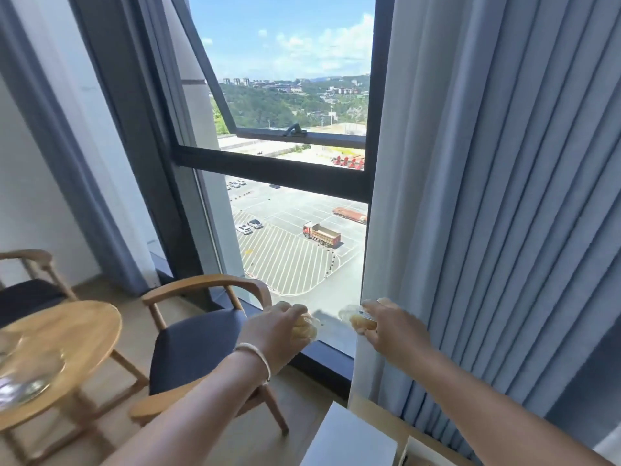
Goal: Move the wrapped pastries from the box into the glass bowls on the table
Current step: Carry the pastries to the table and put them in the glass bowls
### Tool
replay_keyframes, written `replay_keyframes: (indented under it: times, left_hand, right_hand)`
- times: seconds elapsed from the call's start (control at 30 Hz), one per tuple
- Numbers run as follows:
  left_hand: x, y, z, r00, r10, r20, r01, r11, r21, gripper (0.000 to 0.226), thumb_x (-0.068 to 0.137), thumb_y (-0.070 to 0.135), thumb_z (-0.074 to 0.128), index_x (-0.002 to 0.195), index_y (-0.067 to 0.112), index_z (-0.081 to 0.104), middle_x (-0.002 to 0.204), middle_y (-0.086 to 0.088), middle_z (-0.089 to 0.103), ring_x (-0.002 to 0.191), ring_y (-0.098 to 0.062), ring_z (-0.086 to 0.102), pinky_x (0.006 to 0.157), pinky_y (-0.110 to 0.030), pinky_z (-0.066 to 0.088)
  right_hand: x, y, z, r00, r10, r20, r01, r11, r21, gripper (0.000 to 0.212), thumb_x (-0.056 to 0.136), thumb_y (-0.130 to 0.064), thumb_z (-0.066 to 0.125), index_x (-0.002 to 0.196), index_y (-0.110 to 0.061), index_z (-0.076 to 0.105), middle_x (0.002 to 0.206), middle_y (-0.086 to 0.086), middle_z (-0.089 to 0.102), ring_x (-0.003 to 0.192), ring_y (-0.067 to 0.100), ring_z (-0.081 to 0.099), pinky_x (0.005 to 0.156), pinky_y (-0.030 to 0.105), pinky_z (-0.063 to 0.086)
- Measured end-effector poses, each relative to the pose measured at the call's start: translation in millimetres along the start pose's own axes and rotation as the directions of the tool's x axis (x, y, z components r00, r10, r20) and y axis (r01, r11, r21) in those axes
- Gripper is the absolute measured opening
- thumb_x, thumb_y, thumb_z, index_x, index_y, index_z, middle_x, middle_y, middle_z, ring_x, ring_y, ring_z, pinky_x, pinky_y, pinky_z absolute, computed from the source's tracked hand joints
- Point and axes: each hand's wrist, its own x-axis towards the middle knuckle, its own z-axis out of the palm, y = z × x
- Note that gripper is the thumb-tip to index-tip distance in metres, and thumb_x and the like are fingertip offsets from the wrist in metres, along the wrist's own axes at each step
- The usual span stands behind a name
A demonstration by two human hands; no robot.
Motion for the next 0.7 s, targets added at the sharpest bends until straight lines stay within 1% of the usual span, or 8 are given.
replay_keyframes:
  times: [0.1,0.23,0.33,0.43,0.5,0.57,0.67,0.7]
  left_hand:
    - [-33.6,-24.9,-8.3,0.993,-0.116,-0.006,0.116,0.993,0.037,0.051,0.082,0.054,0.064,0.126,0.038,0.046,0.117,0.010,0.060,0.099,-0.008,0.060,0.083,-0.027,0.055]
    - [-84.8,-57.6,-28.9,0.969,-0.247,-0.020,0.247,0.963,0.103,0.053,0.078,0.055,0.067,0.124,0.038,0.047,0.114,0.011,0.059,0.098,-0.010,0.059,0.080,-0.026,0.053]
    - [-134.6,-80.6,-49.5,0.924,-0.380,-0.051,0.383,0.913,0.140,0.051,0.080,0.052,0.066,0.124,0.036,0.046,0.111,0.010,0.059,0.096,-0.010,0.057,0.081,-0.031,0.052]
    - [-181.5,-103.4,-67.7,0.869,-0.488,-0.088,0.496,0.856,0.149,0.046,0.081,0.050,0.067,0.120,0.035,0.048,0.108,0.009,0.059,0.094,-0.012,0.056,0.081,-0.032,0.051]
    - [-210.8,-118.8,-79.6,0.832,-0.544,-0.113,0.555,0.818,0.149,0.044,0.082,0.049,0.066,0.119,0.035,0.048,0.107,0.010,0.058,0.095,-0.013,0.056,0.080,-0.033,0.050]
    - [-241.3,-137.2,-90.7,0.798,-0.590,-0.123,0.602,0.785,0.147,0.046,0.083,0.049,0.063,0.123,0.034,0.047,0.110,0.009,0.056,0.100,-0.016,0.055,0.082,-0.034,0.048]
    - [-289.1,-167.3,-107.0,0.746,-0.647,-0.158,0.666,0.731,0.151,0.047,0.084,0.049,0.061,0.126,0.034,0.046,0.110,0.009,0.056,0.103,-0.016,0.055,0.080,-0.033,0.045]
    - [-305.1,-177.8,-112.7,0.725,-0.669,-0.164,0.688,0.709,0.151,0.046,0.084,0.050,0.061,0.125,0.034,0.046,0.110,0.009,0.056,0.103,-0.016,0.055,0.080,-0.033,0.045]
  right_hand:
    - [4.1,-28.7,16.6,0.996,-0.088,0.022,0.086,0.994,0.064,0.043,0.088,-0.033,0.066,0.129,-0.034,0.053,0.120,-0.007,0.061,0.095,0.018,0.062,0.070,0.028,0.045]
    - [2.9,-75.9,43.6,0.977,-0.206,0.052,0.197,0.970,0.141,0.051,0.082,-0.029,0.074,0.130,-0.034,0.055,0.119,-0.007,0.061,0.094,0.016,0.061,0.069,0.025,0.046]
    - [-3.9,-125.6,59.2,0.931,-0.352,0.090,0.337,0.929,0.152,0.047,0.080,-0.034,0.074,0.124,-0.037,0.056,0.113,-0.009,0.062,0.091,0.013,0.060,0.066,0.023,0.042]
    - [-15.2,-181.2,68.6,0.873,-0.473,0.117,0.451,0.876,0.172,0.048,0.078,-0.034,0.078,0.119,-0.037,0.054,0.112,-0.009,0.062,0.091,0.011,0.062,0.070,0.024,0.049]
    - [-21.1,-218.0,72.6,0.835,-0.536,0.120,0.513,0.839,0.181,0.053,0.077,-0.034,0.080,0.122,-0.038,0.052,0.114,-0.009,0.061,0.094,0.011,0.061,0.073,0.026,0.053]
    - [-26.5,-256.5,74.8,0.797,-0.591,0.129,0.566,0.804,0.183,0.057,0.077,-0.033,0.079,0.126,-0.038,0.051,0.118,-0.009,0.059,0.094,0.010,0.058,0.070,0.023,0.049]
    - [-36.8,-313.9,81.5,0.732,-0.667,0.138,0.646,0.744,0.171,0.057,0.080,-0.030,0.076,0.129,-0.038,0.049,0.120,-0.008,0.057,0.088,0.006,0.047,0.066,0.019,0.037]
    - [-41.3,-332.8,84.1,0.713,-0.687,0.142,0.665,0.726,0.176,0.057,0.080,-0.029,0.076,0.129,-0.038,0.049,0.120,-0.008,0.057,0.089,0.007,0.048,0.066,0.019,0.037]
